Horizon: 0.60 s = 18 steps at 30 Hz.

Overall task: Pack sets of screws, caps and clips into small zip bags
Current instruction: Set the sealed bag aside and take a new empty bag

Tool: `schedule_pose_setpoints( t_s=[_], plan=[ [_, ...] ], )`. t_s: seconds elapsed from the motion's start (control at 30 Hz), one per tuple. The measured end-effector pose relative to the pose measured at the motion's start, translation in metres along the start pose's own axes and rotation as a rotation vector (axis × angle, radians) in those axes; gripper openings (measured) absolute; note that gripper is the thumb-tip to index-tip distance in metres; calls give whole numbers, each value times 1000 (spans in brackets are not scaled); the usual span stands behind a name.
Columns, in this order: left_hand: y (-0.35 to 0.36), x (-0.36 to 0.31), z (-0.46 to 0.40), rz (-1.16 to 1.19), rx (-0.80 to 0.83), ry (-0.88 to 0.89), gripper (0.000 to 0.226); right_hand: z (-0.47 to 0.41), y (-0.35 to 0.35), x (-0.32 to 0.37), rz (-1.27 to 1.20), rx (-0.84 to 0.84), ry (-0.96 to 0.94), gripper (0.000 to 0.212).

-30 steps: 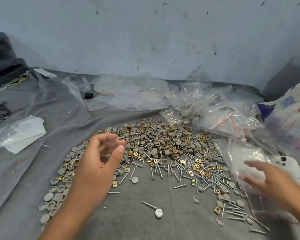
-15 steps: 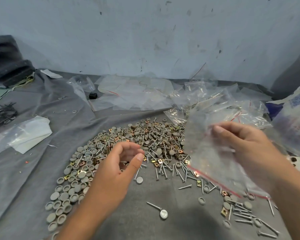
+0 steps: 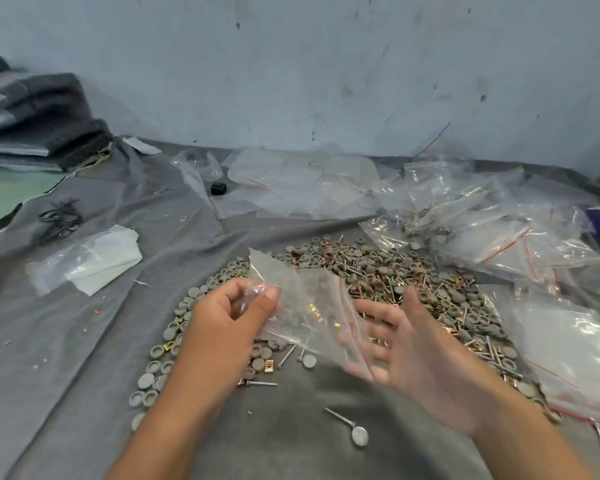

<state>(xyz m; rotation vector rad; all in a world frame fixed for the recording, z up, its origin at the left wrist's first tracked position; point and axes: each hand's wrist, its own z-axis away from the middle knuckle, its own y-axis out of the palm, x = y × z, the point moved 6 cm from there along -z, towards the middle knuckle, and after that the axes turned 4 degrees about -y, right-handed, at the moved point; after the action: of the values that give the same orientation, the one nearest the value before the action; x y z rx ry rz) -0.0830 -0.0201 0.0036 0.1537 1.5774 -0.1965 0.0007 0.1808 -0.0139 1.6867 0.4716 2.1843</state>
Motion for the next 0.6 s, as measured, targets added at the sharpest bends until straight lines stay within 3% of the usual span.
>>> schedule_pose_setpoints(
  t_s=[0.17, 0.33, 0.37, 0.43, 0.5, 0.6],
  plan=[
    [-7, 5, -5, -126, -12, 8, 12, -8, -12, -16, 215, -233, -68, 29],
    [-26, 9, -6, -330, -217, -49, 6, -10, -15, -17, 268, -294, -96, 22],
    [-28, 3, -2, -450, -313, -5, 21, -10, -14, -17, 289, -299, -120, 21],
    [-18, -22, 15, -688, -452, 273, 39, -10, -6, -19, 303, -292, -175, 22],
    [11, -34, 32, -720, -289, 475, 23, -12, 5, -25, 297, -263, -218, 25],
    [42, -14, 41, -659, 27, 357, 23, -16, 18, -32, 294, -241, -249, 12]
  ],
)
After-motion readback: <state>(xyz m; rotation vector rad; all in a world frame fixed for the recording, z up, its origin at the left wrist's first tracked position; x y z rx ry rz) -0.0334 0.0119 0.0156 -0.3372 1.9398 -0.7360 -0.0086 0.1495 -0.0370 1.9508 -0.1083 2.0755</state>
